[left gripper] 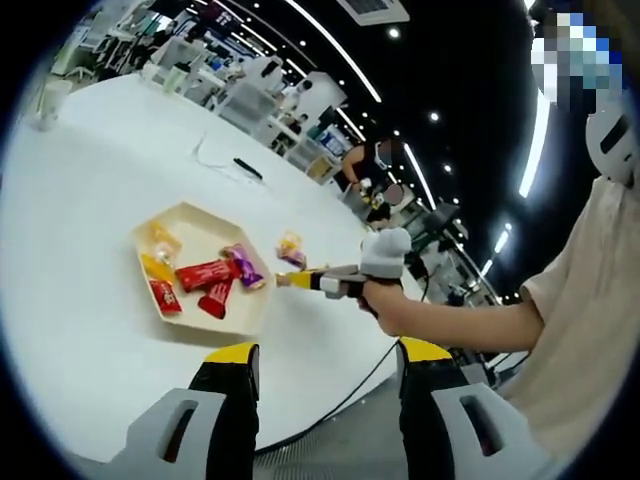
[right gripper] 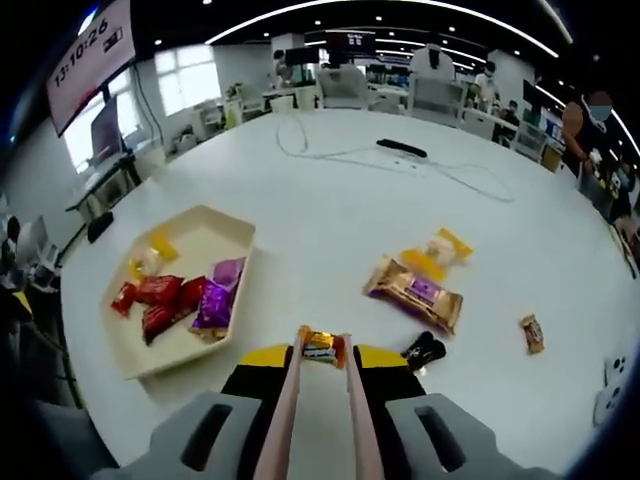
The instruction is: Place the target food into the container with the food tongs after gripping and lifting it, then release it inside without dropping or visibly crushing the food.
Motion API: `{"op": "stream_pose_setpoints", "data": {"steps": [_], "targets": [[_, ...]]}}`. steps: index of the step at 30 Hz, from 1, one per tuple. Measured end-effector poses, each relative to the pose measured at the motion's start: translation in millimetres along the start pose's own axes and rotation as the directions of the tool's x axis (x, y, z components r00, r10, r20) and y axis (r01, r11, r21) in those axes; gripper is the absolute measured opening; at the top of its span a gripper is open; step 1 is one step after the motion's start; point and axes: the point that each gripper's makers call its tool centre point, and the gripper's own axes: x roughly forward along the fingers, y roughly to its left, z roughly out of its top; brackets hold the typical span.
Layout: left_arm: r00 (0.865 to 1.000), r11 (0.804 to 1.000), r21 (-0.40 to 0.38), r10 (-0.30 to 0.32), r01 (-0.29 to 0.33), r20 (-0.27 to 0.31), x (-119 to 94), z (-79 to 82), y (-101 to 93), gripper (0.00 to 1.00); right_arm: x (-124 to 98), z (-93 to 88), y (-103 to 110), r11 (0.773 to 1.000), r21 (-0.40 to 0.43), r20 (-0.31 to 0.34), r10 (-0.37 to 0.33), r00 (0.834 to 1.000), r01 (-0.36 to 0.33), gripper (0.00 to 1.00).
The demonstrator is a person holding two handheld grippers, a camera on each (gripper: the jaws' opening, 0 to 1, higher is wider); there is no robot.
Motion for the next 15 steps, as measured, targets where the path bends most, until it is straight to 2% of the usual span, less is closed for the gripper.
{"op": "stream_pose_setpoints", "data": {"steps": [3,15], "targets": [[1.0,1.0,0.001,-0.002,0.002,0.002,1.1,0.9,-0.8,0.55,2.2,-3.5,2.5,1.0,-0.03,-0.008,0.001,1.0,-0.001,0.22],[1.0,1.0,0.0,-0.003,0.003,0.007,-0.3,1.8,-0.7,0.55,1.6,-2.7,0.6,1.0,-0.025,-0.018,0.007,1.0,-0.007,0.19]]}}
